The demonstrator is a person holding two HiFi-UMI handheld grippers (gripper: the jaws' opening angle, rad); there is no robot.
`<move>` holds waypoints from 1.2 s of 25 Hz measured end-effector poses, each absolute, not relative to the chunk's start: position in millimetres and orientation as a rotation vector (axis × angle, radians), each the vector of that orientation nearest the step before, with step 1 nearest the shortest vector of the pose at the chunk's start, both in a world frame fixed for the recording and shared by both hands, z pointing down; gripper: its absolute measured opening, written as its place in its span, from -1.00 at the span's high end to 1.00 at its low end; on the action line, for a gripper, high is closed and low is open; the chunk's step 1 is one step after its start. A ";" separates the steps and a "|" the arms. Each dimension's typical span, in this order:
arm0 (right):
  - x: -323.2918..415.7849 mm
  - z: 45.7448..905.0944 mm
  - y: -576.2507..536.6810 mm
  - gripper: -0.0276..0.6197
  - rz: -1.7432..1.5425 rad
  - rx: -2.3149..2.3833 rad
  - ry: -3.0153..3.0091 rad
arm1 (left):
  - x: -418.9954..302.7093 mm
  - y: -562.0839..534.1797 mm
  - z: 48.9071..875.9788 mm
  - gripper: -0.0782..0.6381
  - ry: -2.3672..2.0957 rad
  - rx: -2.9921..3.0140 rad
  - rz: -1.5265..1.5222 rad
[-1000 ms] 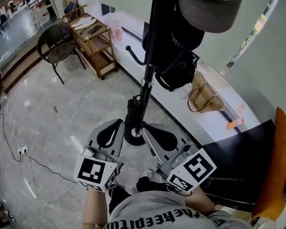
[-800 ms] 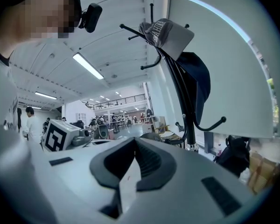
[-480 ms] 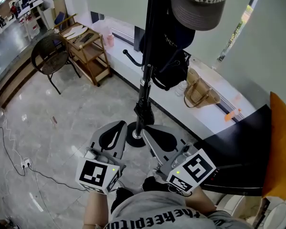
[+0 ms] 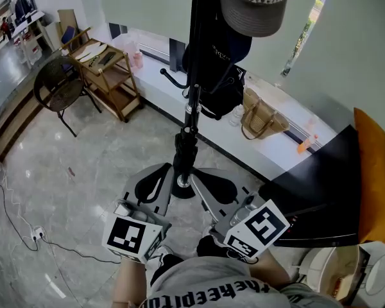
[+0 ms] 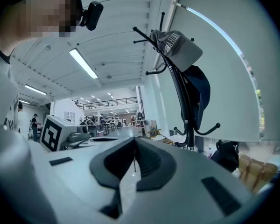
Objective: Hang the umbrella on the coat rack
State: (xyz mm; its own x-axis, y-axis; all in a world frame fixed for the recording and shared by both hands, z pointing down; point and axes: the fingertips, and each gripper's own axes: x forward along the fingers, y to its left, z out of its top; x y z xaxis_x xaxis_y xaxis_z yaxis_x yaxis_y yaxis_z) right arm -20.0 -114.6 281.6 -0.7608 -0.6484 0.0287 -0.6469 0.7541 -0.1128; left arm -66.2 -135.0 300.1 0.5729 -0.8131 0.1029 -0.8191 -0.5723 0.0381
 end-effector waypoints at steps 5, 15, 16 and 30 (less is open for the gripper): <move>-26.3 277.5 -106.3 0.88 -0.157 -1.114 2.921 | -69.4 -126.3 298.2 0.74 -1.366 2.729 0.150; -32.3 277.3 -89.9 0.88 -0.142 -1.201 2.886 | -69.1 -110.2 289.4 0.74 -1.276 2.816 0.019; -33.0 277.4 -88.4 0.88 -0.141 -1.210 2.882 | -69.9 -109.1 288.6 0.74 -1.272 2.823 0.009; -39.6 278.8 -66.5 0.88 -0.133 -1.306 2.835 | -79.8 -90.2 284.8 0.74 -1.216 2.858 0.014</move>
